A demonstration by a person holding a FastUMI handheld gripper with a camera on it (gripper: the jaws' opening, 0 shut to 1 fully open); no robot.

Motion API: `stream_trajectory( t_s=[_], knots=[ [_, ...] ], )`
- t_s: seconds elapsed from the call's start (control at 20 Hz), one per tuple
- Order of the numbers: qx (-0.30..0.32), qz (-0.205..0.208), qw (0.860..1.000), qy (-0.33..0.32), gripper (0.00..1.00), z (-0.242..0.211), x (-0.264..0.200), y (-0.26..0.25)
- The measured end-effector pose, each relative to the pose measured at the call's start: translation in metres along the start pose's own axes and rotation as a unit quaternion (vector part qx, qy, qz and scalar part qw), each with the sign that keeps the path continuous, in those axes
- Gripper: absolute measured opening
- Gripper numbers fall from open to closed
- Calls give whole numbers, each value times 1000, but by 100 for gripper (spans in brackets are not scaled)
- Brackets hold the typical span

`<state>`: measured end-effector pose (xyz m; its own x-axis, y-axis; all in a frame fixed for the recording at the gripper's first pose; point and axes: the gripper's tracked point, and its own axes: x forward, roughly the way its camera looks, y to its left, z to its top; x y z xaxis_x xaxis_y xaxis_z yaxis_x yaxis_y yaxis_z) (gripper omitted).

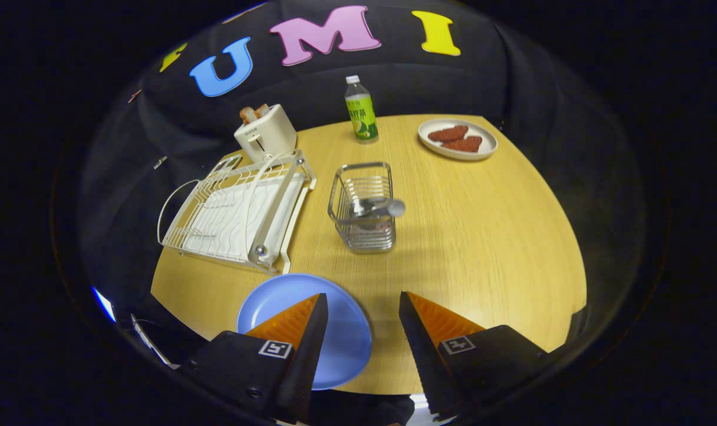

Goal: Take the plate from the dish rack, then take the spoon from the basket and place it into the plate.

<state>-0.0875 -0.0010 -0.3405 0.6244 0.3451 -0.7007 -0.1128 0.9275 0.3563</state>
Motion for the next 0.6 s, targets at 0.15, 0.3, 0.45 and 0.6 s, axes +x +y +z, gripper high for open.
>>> stream_trajectory(
  t_s=[0.15, 0.3, 0.45, 0.6],
  knots=[
    [-49, -13, 998, -35, 76, 34, -5, -10],
    [-68, -13, 997, -31, 76, 49, 9, -17],
    [-68, -6, 997, -23, 70, 53, 28, -20],
    [-77, -3, 997, -17, 50, 51, 34, -24]
  ],
)
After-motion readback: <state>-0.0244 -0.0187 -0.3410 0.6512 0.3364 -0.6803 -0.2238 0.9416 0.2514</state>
